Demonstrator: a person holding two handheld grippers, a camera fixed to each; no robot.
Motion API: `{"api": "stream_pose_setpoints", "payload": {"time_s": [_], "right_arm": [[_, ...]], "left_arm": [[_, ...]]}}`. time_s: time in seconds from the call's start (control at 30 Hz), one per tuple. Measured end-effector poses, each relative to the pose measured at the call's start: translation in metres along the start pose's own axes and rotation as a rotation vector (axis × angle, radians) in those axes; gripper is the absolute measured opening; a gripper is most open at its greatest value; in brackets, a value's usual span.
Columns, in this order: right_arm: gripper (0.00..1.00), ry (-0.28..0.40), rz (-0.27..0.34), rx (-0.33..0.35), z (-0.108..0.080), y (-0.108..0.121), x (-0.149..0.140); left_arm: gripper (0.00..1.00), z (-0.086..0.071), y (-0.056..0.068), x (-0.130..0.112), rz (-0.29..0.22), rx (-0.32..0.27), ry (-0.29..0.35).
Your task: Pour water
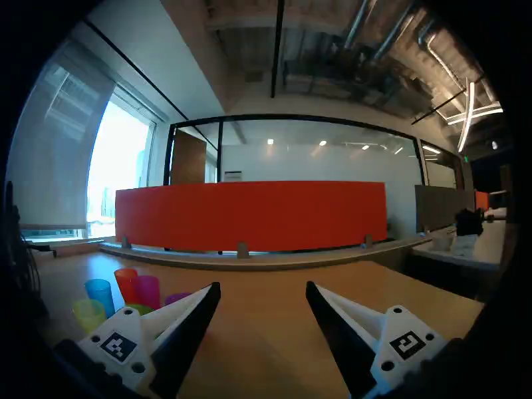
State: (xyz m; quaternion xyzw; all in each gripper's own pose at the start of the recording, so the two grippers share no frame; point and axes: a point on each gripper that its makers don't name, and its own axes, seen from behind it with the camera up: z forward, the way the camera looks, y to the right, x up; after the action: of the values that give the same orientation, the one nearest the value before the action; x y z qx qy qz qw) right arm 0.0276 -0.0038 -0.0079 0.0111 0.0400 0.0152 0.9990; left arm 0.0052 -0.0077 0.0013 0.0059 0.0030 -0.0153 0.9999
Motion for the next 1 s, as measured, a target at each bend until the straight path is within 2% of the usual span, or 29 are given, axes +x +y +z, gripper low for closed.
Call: {"api": "stream_pose_setpoints", "payload": {"time_s": [1.0], "right_arm": [[0.99, -0.061, -0.004, -0.016, 0.005, 0.002, -0.028]], "left_arm": [[0.89, -0.001, 0.001, 0.000, 0.000, 0.000, 0.000]]}}
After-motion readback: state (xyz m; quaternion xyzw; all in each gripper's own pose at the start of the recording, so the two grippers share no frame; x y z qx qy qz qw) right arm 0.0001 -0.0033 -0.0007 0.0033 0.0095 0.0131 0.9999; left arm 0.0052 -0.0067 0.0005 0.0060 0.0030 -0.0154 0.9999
